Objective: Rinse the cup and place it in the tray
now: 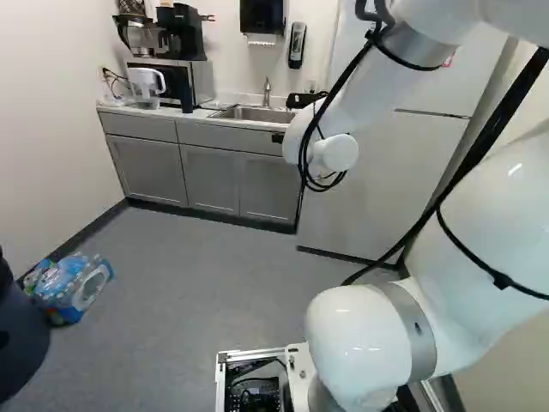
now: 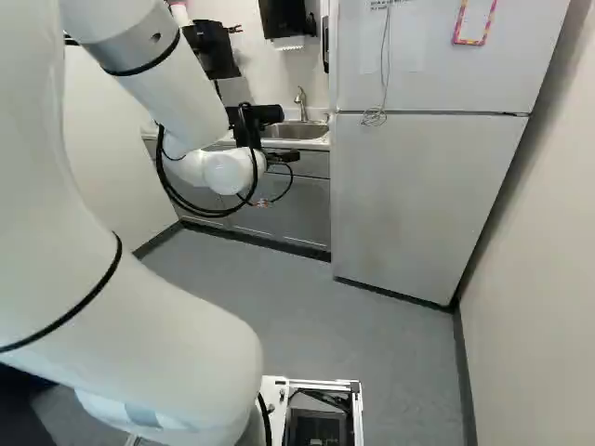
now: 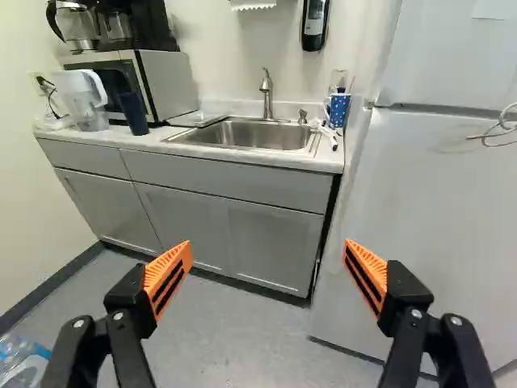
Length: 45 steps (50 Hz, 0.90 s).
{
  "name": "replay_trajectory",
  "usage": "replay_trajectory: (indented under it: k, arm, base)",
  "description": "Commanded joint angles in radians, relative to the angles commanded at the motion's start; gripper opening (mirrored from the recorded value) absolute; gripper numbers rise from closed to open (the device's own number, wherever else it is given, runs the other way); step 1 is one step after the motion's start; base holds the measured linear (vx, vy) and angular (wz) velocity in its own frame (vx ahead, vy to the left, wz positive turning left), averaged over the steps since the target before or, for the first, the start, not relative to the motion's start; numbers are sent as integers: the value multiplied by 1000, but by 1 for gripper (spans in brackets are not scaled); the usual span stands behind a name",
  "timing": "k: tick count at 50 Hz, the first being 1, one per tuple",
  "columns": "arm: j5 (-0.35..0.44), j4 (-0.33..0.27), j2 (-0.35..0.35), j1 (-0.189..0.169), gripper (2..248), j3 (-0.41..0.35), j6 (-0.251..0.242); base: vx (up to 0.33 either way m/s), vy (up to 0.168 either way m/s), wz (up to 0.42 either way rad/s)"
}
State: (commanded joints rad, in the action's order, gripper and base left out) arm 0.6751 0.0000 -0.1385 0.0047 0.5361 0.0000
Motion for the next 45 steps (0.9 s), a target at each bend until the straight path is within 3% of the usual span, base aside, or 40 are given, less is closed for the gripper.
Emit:
replay_trajectory:
  k: [45]
  arm:
    - [-42, 0, 30, 0, 247, 128, 0]
  base:
    - [0, 0, 0]
